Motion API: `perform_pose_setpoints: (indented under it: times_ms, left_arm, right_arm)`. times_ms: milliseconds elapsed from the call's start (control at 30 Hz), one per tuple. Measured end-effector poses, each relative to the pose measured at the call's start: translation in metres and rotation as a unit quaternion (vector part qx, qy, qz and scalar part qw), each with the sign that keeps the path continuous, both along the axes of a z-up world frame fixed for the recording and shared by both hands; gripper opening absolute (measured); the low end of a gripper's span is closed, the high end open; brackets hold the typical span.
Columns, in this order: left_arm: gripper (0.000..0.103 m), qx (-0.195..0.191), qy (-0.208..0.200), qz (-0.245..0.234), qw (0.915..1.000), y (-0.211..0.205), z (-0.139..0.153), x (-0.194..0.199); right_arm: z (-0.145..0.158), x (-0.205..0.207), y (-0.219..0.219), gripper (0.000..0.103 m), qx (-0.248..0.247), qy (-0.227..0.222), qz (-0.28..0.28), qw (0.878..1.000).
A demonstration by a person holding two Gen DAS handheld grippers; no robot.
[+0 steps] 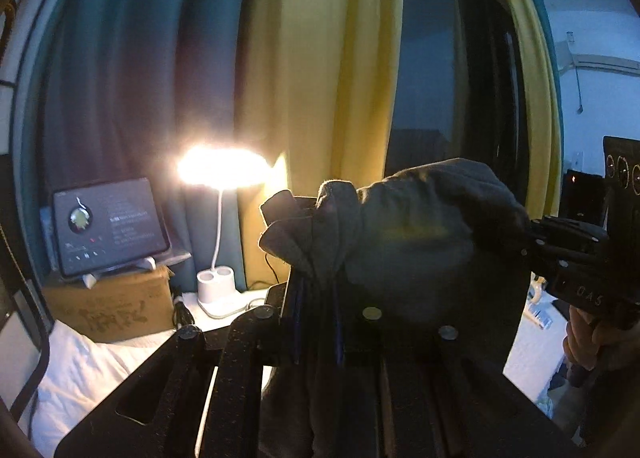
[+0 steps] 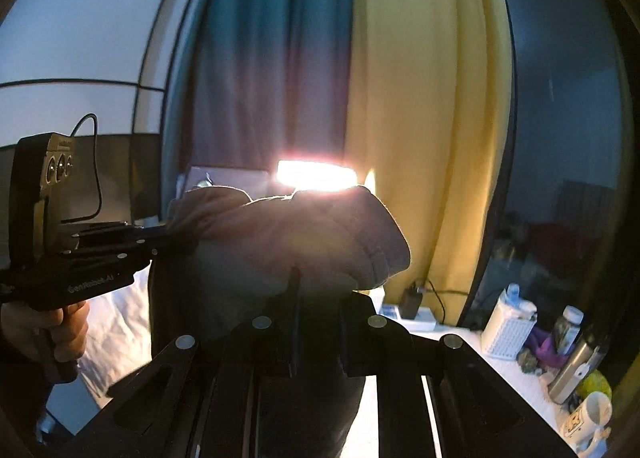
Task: Fold small clothes
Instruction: 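Lift the shirt end with both tools and fold it over the shirt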
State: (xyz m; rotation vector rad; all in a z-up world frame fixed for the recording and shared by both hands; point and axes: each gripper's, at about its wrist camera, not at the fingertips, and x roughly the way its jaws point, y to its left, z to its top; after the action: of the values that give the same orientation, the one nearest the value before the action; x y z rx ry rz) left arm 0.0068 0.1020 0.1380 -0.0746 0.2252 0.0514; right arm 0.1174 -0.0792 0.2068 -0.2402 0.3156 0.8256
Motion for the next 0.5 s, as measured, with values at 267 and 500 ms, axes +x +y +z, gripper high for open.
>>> perform_pose_setpoints:
  times_ms: [267,500]
  left_arm:
    - [0.01,0.014,-0.024,0.019,0.9994,0.005,0.017,-0.045]
    - [0.01,0.015,-0.002,0.044,0.9989,0.017,0.0,-0.062]
  right_arm:
    - [0.023,-0.041,0.005,0.014,0.012,-0.033,0.026,0.999]
    - [0.014,-0.054,0.017,0.014,0.011,-0.018,0.052,0.998]
